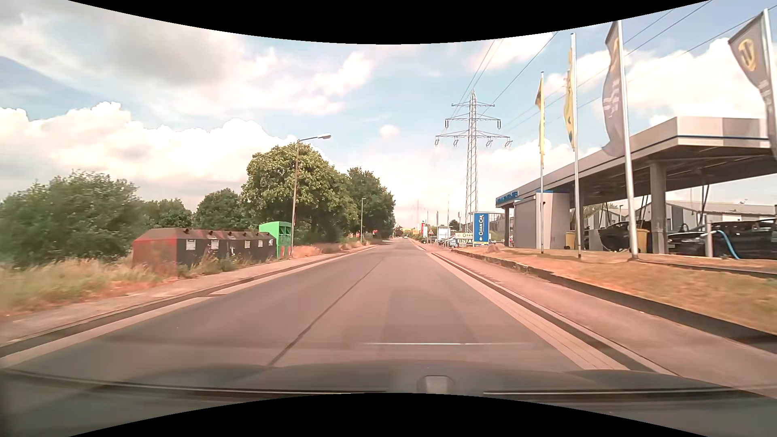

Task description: Follow the waypoints while adhering to traffic rules and regulations

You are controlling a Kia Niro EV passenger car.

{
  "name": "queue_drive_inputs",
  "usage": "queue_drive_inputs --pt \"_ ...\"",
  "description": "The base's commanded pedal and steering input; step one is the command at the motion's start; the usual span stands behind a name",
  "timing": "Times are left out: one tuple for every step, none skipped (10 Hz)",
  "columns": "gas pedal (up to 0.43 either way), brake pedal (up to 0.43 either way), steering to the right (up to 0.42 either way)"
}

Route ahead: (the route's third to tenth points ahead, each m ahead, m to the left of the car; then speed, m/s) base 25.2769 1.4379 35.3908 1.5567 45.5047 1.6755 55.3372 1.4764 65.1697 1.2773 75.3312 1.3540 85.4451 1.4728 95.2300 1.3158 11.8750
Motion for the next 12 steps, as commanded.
queue_drive_inputs --pt "0.11 0.0 -0.001" --pt "0.098 0.0 -0.001" --pt "0.098 0.0 -0.001" --pt "0.098 0.0 -0.001" --pt "0.098 0.0 0.001" --pt "0.098 0.0 0.001" --pt "0.098 0.0 0.001" --pt "0.098 0.0 0.002" --pt "0.098 0.0 0.001" --pt "0.098 0.0 0.001" --pt "0.098 0.0 0.002" --pt "0.098 0.0 0.001"
